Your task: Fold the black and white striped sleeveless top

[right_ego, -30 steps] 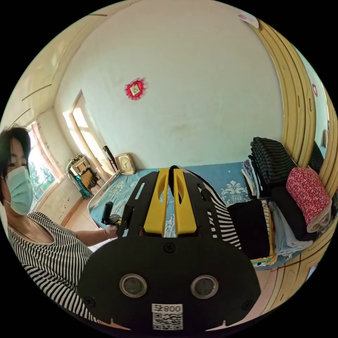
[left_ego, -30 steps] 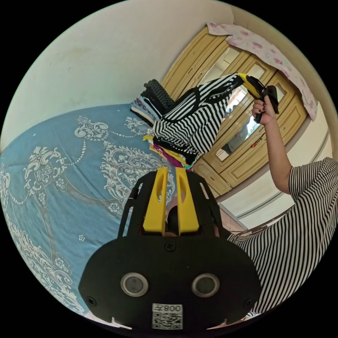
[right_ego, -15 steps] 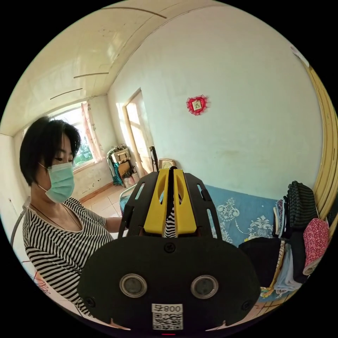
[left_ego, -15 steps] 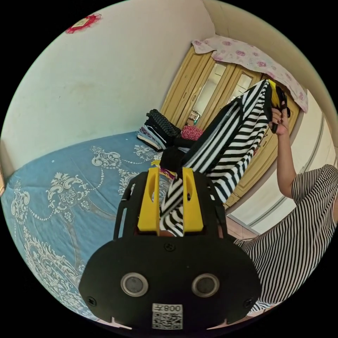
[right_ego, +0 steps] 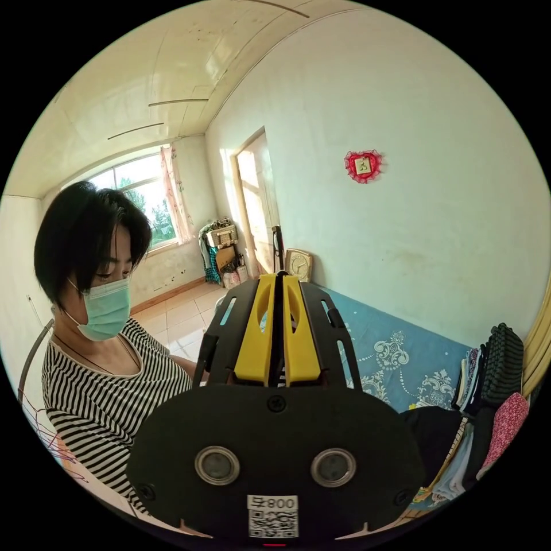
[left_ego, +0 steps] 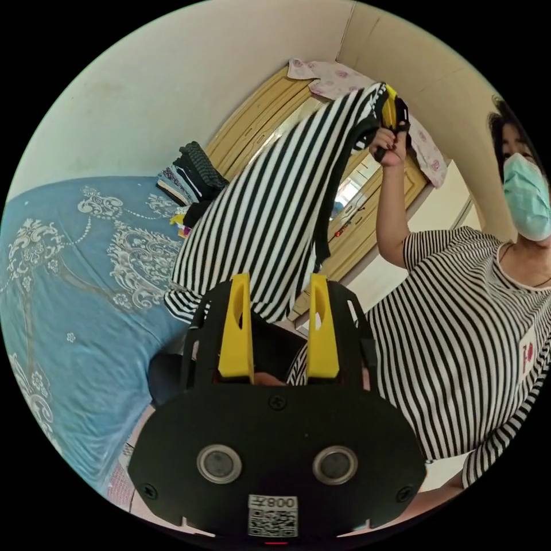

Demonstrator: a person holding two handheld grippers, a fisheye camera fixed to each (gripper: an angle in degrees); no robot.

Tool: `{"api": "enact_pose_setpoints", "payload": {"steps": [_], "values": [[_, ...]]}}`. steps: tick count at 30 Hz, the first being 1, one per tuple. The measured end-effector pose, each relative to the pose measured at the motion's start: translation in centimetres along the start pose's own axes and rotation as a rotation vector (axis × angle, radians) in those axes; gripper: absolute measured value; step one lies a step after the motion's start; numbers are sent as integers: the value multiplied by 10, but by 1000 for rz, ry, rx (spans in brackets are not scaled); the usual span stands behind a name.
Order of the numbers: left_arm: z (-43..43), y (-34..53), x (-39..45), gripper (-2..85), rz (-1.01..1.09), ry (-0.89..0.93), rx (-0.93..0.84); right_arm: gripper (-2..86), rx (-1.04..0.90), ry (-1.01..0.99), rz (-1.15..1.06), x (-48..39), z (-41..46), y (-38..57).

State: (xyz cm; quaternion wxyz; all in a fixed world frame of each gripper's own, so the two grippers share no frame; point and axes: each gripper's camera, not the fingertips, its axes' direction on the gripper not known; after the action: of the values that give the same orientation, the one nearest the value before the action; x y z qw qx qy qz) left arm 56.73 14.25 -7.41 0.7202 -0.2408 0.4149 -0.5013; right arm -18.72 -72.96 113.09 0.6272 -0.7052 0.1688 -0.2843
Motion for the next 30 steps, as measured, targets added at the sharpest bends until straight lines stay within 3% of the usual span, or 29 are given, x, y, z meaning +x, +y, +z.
{"api": "enact_pose_setpoints", "payload": {"steps": [6,12,21,26,30], "values": [[39,9,58,150,56,-115,-42,19,11,-23,-8,0,1,-17],[39,12,78,25,-11,-292,-17,19,27,15,-9,-7,-14,-20],[-156,44,149,6,-14,-617,229,19,114,53,90,9,-72,36],[-242,28,248,4,155,-842,363,18,195,25,109,-8,-114,88],[-259,22,317,4,281,-960,416,19,232,31,76,-39,-140,121]]}}
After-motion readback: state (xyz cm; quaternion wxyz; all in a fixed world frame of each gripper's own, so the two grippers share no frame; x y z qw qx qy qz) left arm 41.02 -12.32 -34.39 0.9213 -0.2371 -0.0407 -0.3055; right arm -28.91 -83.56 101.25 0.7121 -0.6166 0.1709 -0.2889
